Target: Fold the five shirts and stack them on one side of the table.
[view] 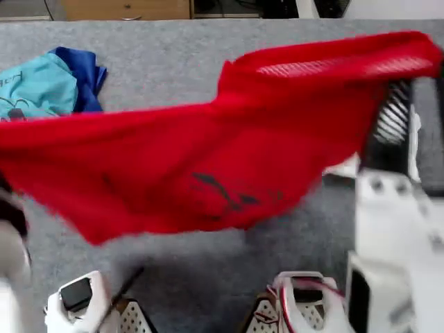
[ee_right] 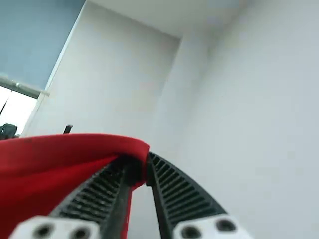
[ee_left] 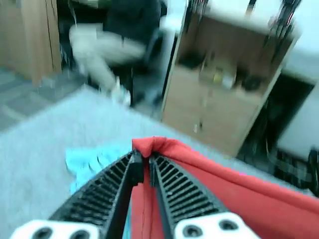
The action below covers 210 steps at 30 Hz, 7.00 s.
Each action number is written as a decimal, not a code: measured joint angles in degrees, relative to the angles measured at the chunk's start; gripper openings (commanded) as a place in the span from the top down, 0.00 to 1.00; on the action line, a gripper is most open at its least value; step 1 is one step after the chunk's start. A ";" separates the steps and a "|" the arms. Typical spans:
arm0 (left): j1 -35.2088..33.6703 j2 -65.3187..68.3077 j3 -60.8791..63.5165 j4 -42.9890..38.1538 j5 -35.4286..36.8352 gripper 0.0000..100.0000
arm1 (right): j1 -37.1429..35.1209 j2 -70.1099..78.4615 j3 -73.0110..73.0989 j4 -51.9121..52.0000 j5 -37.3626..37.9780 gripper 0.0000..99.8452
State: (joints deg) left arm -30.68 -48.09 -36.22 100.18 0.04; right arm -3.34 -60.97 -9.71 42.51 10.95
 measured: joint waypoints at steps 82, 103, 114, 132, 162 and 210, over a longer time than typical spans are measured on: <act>14.86 27.60 78.33 -43.60 -5.01 0.98 | -1.05 76.84 -22.86 52.22 3.43 1.00; 14.68 14.77 86.68 -31.21 -9.76 0.98 | 7.74 26.11 60.84 11.52 13.80 1.00; 13.27 10.02 88.53 -28.75 -10.11 0.98 | 12.04 25.49 65.85 10.46 19.16 1.00; 11.16 7.38 90.55 -26.99 -10.11 0.98 | 6.42 7.03 77.01 13.89 22.86 1.00; 15.65 6.95 98.20 -27.43 -22.33 0.98 | 9.05 3.69 82.99 13.89 35.69 1.00; 15.21 15.82 75.60 -34.55 -12.04 0.98 | 0.97 -6.86 72.26 9.41 29.27 0.99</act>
State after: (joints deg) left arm -15.47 -32.26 39.38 65.63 -12.00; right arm -2.37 -67.82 62.55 51.91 40.22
